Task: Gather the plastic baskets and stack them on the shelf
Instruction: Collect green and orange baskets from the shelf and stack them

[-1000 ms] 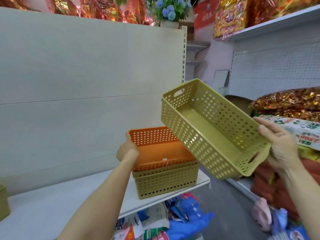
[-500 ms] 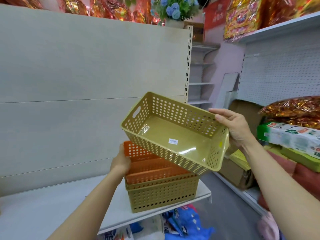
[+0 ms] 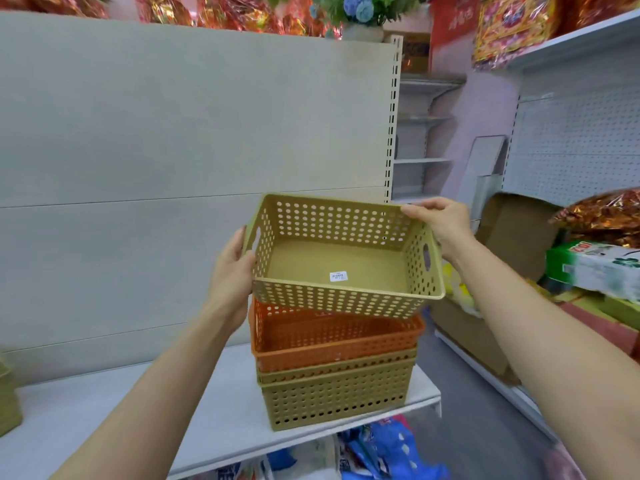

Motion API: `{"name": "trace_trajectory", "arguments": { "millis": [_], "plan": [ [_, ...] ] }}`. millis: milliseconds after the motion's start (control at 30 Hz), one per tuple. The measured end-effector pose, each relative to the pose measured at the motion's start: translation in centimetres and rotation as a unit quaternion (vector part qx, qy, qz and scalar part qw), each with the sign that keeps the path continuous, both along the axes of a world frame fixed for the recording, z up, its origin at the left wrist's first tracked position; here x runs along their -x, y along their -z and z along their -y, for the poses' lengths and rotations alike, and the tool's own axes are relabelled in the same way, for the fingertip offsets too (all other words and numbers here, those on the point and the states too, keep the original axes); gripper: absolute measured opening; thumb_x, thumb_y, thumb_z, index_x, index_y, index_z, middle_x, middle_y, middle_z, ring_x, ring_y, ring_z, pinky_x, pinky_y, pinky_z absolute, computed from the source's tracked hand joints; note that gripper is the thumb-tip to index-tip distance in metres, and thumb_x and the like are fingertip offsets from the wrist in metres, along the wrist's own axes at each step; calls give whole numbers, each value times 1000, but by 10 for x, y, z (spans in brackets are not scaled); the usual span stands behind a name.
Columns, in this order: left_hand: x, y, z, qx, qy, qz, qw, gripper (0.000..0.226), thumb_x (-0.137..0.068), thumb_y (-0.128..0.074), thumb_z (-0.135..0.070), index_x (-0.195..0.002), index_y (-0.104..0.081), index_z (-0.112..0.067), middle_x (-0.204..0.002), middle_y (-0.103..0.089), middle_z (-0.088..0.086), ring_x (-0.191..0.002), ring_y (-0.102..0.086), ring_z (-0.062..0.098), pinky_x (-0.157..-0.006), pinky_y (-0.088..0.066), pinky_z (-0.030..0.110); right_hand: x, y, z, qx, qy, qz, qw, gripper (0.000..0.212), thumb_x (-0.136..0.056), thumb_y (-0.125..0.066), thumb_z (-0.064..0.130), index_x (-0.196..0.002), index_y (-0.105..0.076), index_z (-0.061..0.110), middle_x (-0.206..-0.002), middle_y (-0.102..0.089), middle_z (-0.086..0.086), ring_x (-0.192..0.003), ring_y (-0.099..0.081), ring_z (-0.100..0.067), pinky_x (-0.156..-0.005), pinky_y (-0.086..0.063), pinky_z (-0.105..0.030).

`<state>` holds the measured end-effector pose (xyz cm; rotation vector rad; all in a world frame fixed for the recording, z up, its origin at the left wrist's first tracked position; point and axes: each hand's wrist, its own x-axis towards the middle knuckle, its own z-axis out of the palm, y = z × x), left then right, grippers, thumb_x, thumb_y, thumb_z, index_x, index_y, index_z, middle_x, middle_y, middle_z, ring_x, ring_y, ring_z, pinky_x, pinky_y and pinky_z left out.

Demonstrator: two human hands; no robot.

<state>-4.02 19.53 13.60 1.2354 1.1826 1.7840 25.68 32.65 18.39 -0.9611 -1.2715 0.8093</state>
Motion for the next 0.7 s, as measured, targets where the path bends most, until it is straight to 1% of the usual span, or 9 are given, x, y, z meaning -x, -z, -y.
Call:
{"name": "trace_trajectory", "arguments": {
  "millis": [67, 167, 233, 300, 367, 433, 533, 633, 700],
  "plan": [
    [-1, 10, -8, 7, -46, 64, 997, 43, -105, -37, 0, -141, -55, -17, -117, -73, 6, -73, -69, 10, -46, -52, 20, 5, 9, -6, 28, 43, -35, 998, 35, -62, -90, 30, -84, -68, 14, -91, -74, -10, -87, -71, -27, -79, -59, -41],
    [-1, 30, -15, 37, -103, 123, 986, 51, -106, -35, -4, -154, -40, -21, -133, -66, 5, -83, -69, 14, -54, -56, 26, 5, 35, 18, 32, -55, -114, 991, 17, -88, -70, 25, -99, -66, 13, -90, -75, -4, -78, -70, -20, -70, -53, -38],
    [-3, 47, -13, 58, -142, 116, 981, 52, -107, -35, -15, -157, -31, -31, -141, -60, -5, -105, -67, 17, -85, -60, 39, 2, 67, 35, 27, -123, -103, 987, 20, -98, -53, 15, -115, -64, 17, -103, -75, 1, -89, -70, -14, -76, -54, -35],
    [-7, 65, -11, 80, -147, 90, 982, 54, -102, -37, -27, -153, -28, -42, -147, -55, -9, -127, -60, 25, -106, -49, 53, 0, 96, 44, 24, -130, -93, 987, 32, -101, -45, 8, -129, -59, 17, -126, -67, 1, -111, -64, -12, -86, -56, -26],
    [-10, 71, -9, 108, -138, 65, 982, 53, -101, -40, -32, -152, -28, -44, -149, -54, -8, -131, -58, 26, -107, -47, 55, -2, 113, 43, 30, -82, -88, 992, 40, -102, -42, 6, -141, -48, 11, -139, -55, 2, -122, -54, -10, -82, -52, -11],
    [-13, 68, -4, 117, -135, 5, 984, 52, -106, -39, -30, -157, -27, -36, -155, -45, -9, -135, -50, 17, -111, -44, 45, -2, 119, 41, 37, -48, -70, 996, 42, -103, -40, 4, -145, -42, 6, -141, -50, 1, -125, -49, -9, -78, -48, -5],
    [-5, 77, -1, 140, -112, -41, 983, 52, -109, -38, -25, -159, -28, -32, -157, -40, -11, -130, -45, 9, -102, -43, 33, 3, 133, 42, 70, -45, -56, 995, 44, -103, -41, 8, -148, -38, 8, -148, -46, 0, -131, -46, -14, -94, -45, -20],
    [2, 95, 2, 169, -100, -58, 979, 48, -106, -43, -40, -153, -35, -47, -157, -43, -9, -137, -48, 20, -109, -44, 46, 12, 150, 45, 121, -46, -72, 989, 39, -105, -41, 20, -143, -47, 17, -135, -59, 0, -114, -61, -13, -83, -54, -24],
    [-2, 105, 6, 191, -83, -43, 977, 43, -106, -37, -47, -148, -43, -42, -148, -55, -2, -122, -59, 19, -96, -51, 43, 20, 157, 45, 140, -47, -95, 984, 38, -106, -36, 26, -140, -51, 19, -131, -63, -1, -111, -63, -16, -89, -55, -34]
  ]
}}
